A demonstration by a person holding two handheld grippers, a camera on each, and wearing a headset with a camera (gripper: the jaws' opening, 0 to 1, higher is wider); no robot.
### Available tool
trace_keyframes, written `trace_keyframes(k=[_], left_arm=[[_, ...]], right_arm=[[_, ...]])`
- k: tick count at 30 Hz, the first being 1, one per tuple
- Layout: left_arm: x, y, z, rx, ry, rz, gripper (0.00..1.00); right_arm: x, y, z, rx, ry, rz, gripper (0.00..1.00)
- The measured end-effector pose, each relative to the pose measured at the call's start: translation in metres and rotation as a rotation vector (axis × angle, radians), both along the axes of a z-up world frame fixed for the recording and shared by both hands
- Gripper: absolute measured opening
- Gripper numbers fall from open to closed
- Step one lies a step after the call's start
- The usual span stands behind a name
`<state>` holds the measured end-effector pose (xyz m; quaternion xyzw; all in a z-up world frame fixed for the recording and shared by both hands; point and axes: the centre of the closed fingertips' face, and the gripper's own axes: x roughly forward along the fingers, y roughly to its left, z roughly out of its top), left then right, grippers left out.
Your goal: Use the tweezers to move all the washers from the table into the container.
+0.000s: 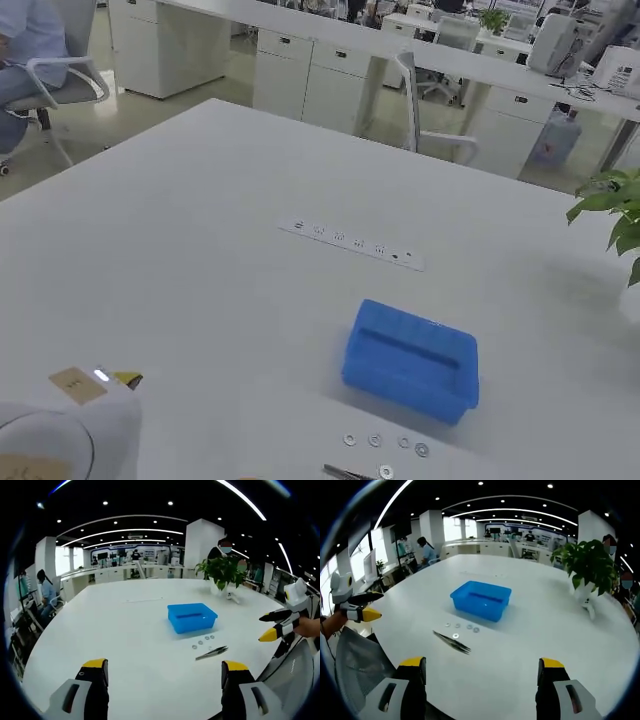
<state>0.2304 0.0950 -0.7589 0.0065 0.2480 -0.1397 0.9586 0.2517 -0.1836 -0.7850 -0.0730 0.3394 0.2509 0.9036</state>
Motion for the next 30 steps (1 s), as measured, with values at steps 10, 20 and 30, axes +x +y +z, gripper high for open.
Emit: trace_keyframes(k=[10, 20, 30], left_arm=[[0.012, -0.026, -0.006, -0.009, -0.011, -0.153, 0.79], [0.027, -0.066, -0.011, -0.027, 0.035, -0.416, 0.52], [0.051, -0.09, -0.042, 0.067, 0.065, -0.595, 0.3]], right_arm=[[0.004, 0.0, -0.003, 0.016, 0.005, 0.004, 0.91], [0.008, -0.003, 0.0, 0.004, 0.001, 0.003, 0.91], [0.009, -0.004, 0.0, -0.024, 0.012, 0.011, 0.91]])
